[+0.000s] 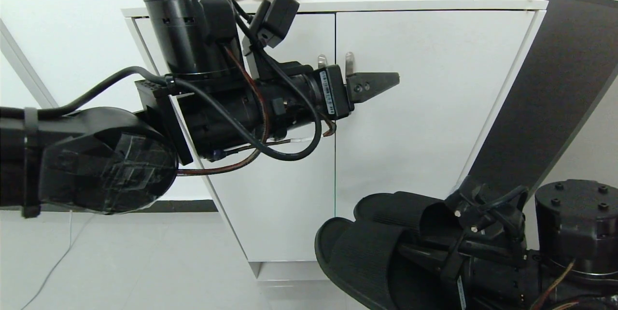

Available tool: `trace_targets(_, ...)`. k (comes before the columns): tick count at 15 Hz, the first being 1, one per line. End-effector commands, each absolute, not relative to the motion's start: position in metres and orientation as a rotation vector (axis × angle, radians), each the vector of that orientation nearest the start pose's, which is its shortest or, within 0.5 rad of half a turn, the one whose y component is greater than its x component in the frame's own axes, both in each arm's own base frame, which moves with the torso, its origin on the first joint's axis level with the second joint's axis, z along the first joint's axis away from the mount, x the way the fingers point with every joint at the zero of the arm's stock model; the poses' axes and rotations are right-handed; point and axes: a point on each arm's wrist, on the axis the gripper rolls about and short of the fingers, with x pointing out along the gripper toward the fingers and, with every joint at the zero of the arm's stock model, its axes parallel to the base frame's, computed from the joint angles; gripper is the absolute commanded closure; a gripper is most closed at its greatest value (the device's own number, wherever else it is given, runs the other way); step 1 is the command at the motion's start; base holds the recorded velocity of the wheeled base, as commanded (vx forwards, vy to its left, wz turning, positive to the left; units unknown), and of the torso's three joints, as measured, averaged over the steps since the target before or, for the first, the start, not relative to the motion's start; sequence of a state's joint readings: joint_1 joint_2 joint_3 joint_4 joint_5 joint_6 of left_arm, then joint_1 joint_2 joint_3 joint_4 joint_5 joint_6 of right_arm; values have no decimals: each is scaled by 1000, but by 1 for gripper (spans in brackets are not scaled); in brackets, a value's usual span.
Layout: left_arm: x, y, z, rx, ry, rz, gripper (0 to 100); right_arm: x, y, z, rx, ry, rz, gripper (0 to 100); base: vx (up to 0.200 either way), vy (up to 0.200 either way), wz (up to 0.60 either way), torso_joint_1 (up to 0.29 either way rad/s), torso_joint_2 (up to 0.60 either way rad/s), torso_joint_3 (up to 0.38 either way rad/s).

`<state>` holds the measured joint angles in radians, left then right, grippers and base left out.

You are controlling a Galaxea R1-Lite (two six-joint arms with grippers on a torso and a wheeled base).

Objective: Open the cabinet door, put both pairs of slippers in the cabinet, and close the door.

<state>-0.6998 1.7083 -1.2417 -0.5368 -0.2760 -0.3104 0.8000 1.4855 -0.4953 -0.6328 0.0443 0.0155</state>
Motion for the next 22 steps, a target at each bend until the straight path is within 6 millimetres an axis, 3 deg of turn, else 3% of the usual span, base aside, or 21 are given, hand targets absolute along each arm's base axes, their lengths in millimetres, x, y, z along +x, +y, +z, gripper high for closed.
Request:
trace_targets(1,250,-218,293,-302,73,-945,0,160,166,158,-124,351,832,100,0,0,0,0,0,0)
trace_targets(6,261,-224,290,-303,63,-858,0,160,166,157,-125,354,832,100,0,0,0,0,0,0)
trace_targets(18,289,-244,279,-311,75,-847,0,159,165,155,-127,360,833,100,0,0,0,0,0,0)
trace_targets(19,289,-244,279,-311,75,-847,100,159,165,155,-129,363,831,100,0,0,0,0,0,0)
trace_targets(22,285,-240,284,-313,67,-853,100,156,163,153,-128,369,857,100,0,0,0,0,0,0)
